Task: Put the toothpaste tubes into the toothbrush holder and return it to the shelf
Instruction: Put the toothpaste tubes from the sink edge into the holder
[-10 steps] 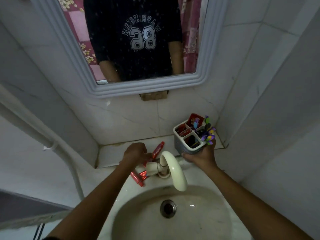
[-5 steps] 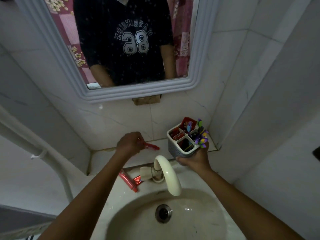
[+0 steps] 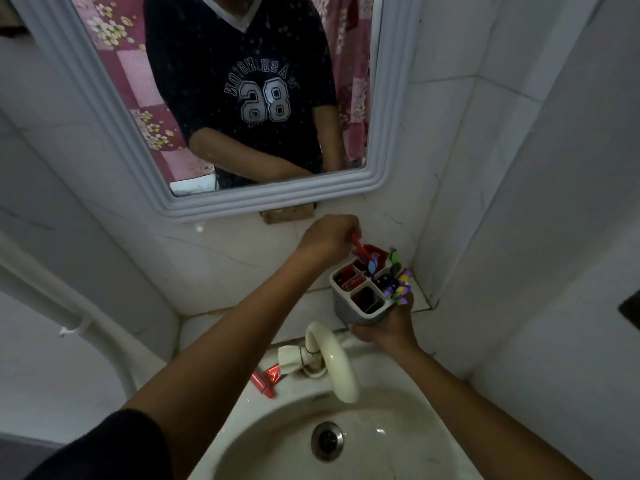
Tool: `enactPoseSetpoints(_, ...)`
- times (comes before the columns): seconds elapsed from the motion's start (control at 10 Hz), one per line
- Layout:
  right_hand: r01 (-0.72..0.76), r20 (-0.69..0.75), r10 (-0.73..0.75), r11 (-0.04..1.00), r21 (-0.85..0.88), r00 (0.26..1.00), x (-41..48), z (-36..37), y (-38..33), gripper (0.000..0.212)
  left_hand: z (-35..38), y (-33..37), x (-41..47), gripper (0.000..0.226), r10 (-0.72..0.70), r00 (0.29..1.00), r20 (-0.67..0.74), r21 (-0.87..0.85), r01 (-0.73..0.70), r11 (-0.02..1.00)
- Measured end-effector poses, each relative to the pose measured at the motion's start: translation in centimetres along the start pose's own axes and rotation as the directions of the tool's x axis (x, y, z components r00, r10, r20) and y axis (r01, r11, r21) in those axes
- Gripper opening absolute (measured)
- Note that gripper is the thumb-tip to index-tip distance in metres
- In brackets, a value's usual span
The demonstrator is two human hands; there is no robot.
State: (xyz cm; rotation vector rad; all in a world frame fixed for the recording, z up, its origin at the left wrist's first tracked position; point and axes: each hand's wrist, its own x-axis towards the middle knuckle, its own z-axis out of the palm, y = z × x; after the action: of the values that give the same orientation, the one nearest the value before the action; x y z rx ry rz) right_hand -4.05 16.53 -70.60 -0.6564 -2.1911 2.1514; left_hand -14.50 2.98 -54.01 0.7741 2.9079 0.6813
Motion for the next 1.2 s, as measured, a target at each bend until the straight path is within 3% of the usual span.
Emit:
enactPoseSetpoints(0.1,0.066,0.004,-0.066,0.995,-0.07,0.998,0.6,0.0,0.7,0.093,0.5,0.1,1.3,0.036,0.024,0.999,0.047,-0.024,-0.023,0.999)
enactPoseSetpoints(0.2,0.042,0.022,-0.042,0.999,0.029,0.999,0.5,0.2,0.7,0.089,0.1,-0.8,1.0,0.038,-0.019,0.999,-0.043,-0.18,0.011,0.984)
enactPoseSetpoints(0.3,0.033,-0.017,-0.039,0.964,-0.265,0.999,0.5,-0.5,1.9,0.084,-0.5,-3.4,-1.5,0.028,-0.127,0.987,-0.095,-0.21,0.105,0.972)
enactPoseSetpoints(0.4,0.055,-0.008,-0.059,0.961,-0.27,0.998,0.6,-0.4,1.5,0.075,-0.3,-7.7,-7.2,0.017,-0.269,0.956,-0.115,-0.113,0.257,0.96)
enactPoseSetpoints(0.5,0.016,-0.005,-0.016,0.999,-0.036,1.0,1.6,0.4,1.7,0.078,1.8,-12.1,-13.7,0.028,-0.491,0.868,-0.067,0.057,0.495,0.867)
enactPoseSetpoints(0.6,0.034,-0.005,-0.034,0.997,-0.069,0.999,1.0,0.5,0.9,0.101,4.8,-14.5,-18.1,0.044,-0.734,0.678,0.038,0.056,0.732,0.679)
enactPoseSetpoints(0.7,0.05,-0.03,-0.053,0.993,-0.102,0.998,1.0,0.5,1.1,0.116,7.2,-15.1,-19.9,0.044,-0.834,0.539,0.116,-0.086,0.842,0.532)
enactPoseSetpoints(0.8,0.059,-0.029,-0.062,0.992,-0.116,0.998,0.6,0.8,0.4,0.12,8.7,-15.3,-20.1,0.038,-0.848,0.515,0.128,-0.206,0.85,0.485)
enactPoseSetpoints(0.9,0.086,-0.035,-0.093,0.982,-0.166,0.995,0.6,0.3,0.6,0.123,8.9,-15.3,-19.4,0.037,-0.849,0.513,0.125,-0.256,0.844,0.472)
enactPoseSetpoints(1.0,0.1,-0.055,-0.116,0.965,-0.243,0.992,0.2,0.2,0.3,0.12,7.6,-14.0,-18.2,0.037,-0.805,0.591,0.046,-0.242,0.789,0.565)
enactPoseSetpoints(1.1,0.091,-0.025,-0.099,0.972,-0.217,0.995,0.0,0.2,0.2,0.111,5.1,-11.1,-16.3,0.019,-0.615,0.777,-0.134,-0.294,0.561,0.774)
enactPoseSetpoints(1.2,0.084,0.0,-0.088,0.951,-0.297,0.996,-0.2,-0.3,0.2,0.099,1.5,-6.5,-13.5,0.017,-0.36,0.895,-0.264,-0.401,0.238,0.885)
